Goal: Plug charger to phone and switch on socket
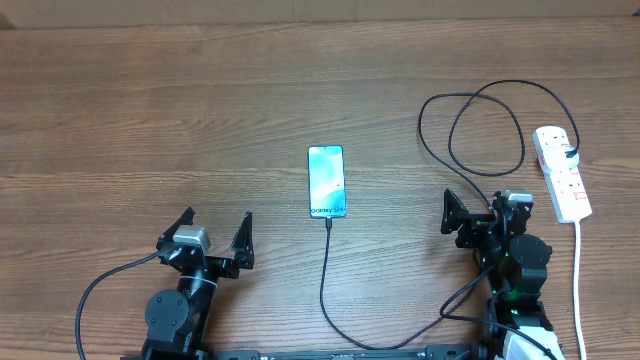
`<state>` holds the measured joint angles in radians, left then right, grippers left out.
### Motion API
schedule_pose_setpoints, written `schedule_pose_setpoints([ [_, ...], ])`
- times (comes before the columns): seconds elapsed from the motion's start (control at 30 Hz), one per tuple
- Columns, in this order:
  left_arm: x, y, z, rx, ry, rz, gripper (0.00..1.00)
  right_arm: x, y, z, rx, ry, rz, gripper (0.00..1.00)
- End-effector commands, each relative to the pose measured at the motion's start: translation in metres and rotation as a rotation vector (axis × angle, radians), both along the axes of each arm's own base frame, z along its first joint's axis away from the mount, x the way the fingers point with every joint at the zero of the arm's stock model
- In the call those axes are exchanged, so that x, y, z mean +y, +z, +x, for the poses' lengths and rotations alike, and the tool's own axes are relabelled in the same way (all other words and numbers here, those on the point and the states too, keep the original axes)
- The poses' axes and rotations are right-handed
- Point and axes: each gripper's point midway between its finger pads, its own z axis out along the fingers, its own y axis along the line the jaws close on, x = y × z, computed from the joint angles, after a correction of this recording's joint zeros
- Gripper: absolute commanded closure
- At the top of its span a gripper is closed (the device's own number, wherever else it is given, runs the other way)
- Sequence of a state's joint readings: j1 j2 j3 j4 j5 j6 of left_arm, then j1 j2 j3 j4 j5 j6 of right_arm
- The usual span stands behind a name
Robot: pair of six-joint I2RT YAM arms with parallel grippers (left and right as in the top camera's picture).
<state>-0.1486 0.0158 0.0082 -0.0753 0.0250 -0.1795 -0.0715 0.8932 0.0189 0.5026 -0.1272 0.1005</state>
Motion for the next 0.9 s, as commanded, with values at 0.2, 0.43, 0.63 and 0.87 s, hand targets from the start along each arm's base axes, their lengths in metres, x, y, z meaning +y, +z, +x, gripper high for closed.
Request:
schedule_pose_setpoints([
  [0.2, 0.002, 0.0, 0.0, -0.008, 0.01, 0.019, 0.0, 0.001, -0.022, -0.011, 0.091, 0.006, 0.001, 0.0],
  [0.43, 0.002, 0.0, 0.0, -0.009, 0.01, 0.018, 0.0, 0.002, -0.031, -0.02, 0.138, 0.022, -0.041, 0.0],
  [0.63, 0.002, 0.0, 0.0, -0.009, 0.01, 0.018, 0.0, 0.002, -0.024, -0.025, 0.118, 0.033, -0.068, 0.0],
  [0.87, 0.002, 0.0, 0.0, -0.009, 0.01, 0.018, 0.0, 0.003, -0.022, -0.029, 0.115, 0.036, -0.068, 0.0],
])
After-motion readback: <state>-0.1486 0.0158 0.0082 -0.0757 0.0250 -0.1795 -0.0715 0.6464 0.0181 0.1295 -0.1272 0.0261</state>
